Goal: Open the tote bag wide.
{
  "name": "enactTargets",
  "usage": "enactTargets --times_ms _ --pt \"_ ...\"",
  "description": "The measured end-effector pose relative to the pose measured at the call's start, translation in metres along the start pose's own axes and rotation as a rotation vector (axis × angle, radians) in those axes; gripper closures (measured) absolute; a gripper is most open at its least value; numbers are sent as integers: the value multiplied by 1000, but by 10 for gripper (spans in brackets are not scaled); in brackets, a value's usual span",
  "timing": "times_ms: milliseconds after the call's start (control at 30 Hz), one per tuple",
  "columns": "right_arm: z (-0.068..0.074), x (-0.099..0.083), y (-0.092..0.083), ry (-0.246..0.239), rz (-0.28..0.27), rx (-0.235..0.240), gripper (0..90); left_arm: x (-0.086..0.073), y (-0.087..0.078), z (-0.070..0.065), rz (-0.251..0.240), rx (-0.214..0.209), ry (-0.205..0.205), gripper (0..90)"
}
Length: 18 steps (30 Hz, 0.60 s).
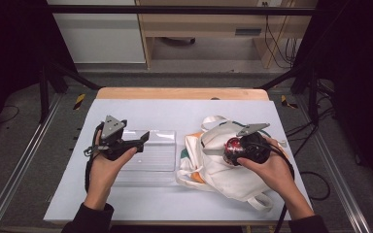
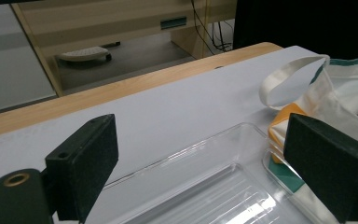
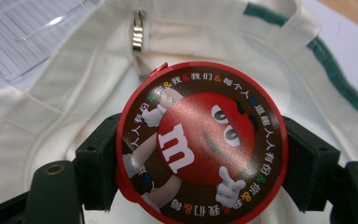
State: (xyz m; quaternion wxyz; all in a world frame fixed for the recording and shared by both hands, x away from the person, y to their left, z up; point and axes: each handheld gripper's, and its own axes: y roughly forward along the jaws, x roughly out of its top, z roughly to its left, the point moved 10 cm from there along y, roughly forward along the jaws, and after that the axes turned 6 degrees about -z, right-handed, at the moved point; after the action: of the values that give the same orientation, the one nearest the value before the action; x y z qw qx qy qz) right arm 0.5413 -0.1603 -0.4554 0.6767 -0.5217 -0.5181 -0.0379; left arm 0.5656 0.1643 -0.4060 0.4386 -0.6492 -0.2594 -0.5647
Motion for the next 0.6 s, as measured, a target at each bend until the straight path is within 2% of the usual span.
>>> enactTargets --times_ms 333,400,600 --pt "7 30 -20 -47 -36 1 260 -4 -7 21 13 23 -21 98" --pt "8 33 -21 -50 -39 3 260 -4 -10 28 8 34 -31 98" --pt "10 46 -24 -51 -55 19 260 -6 -13 35 12 38 -42 91"
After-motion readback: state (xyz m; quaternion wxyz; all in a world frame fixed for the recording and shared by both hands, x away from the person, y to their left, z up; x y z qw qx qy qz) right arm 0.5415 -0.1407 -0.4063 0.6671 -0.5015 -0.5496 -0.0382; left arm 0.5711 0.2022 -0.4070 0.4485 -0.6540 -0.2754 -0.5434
